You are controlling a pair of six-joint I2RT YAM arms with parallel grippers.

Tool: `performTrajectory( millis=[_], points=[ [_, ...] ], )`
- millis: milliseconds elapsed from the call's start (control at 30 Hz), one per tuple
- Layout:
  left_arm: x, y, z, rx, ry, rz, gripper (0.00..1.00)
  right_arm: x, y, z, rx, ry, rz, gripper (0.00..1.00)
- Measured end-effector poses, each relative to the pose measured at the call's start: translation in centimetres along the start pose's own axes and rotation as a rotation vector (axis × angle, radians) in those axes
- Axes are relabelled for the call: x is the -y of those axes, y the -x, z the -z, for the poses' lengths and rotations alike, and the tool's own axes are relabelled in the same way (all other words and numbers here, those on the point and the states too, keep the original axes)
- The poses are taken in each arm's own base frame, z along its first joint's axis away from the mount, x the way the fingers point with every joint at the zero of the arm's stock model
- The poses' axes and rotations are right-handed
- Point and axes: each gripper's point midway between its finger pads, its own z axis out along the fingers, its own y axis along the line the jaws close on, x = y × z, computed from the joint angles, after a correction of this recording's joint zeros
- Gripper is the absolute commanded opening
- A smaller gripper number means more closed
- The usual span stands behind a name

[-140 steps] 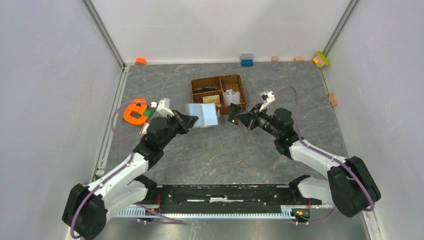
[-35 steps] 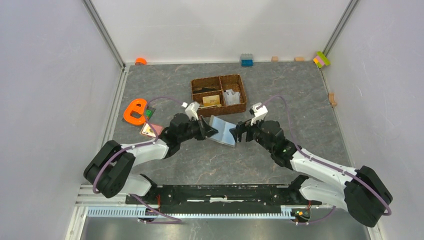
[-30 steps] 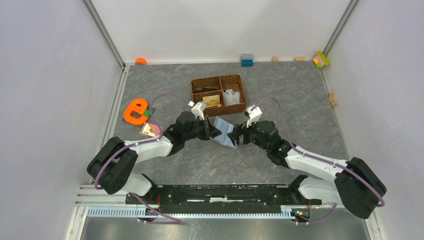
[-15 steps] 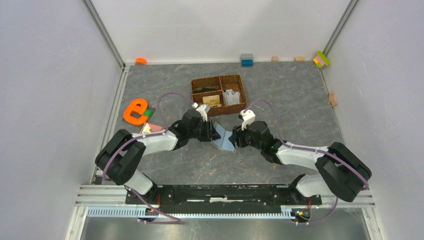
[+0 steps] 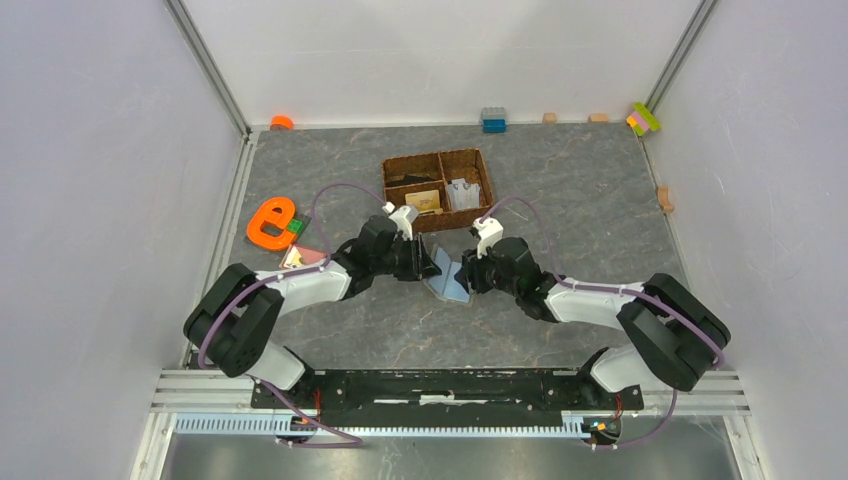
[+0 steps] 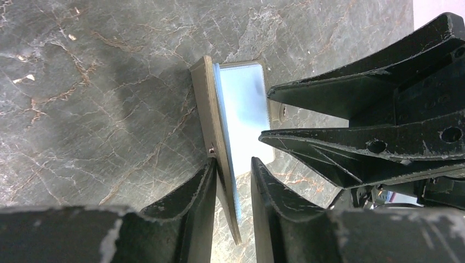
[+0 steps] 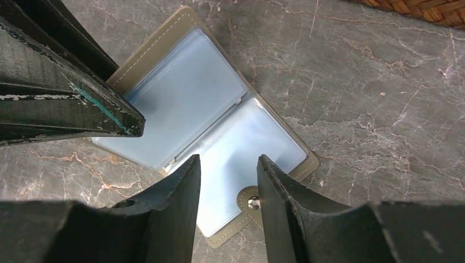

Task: Take the credit cards out of the card holder
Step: Remove the credit card from the card holder.

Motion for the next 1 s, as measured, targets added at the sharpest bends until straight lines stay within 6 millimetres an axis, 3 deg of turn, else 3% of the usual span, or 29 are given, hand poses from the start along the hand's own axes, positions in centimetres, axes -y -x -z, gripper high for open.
performTrajectory(
  millis=[667,1000],
  points=[
    [0.1,0.1,0.3,-0.016,-0.032,0.015,0.29,0.1,2.5,-0.4,0.034,-0.007,0.028,0.46],
    [0.0,0.2,0.4,-0.021,-0.045,0.022,0.27,0.1,2.3,-1.2,0.015,-0.009,0.010,0.40]
  ],
)
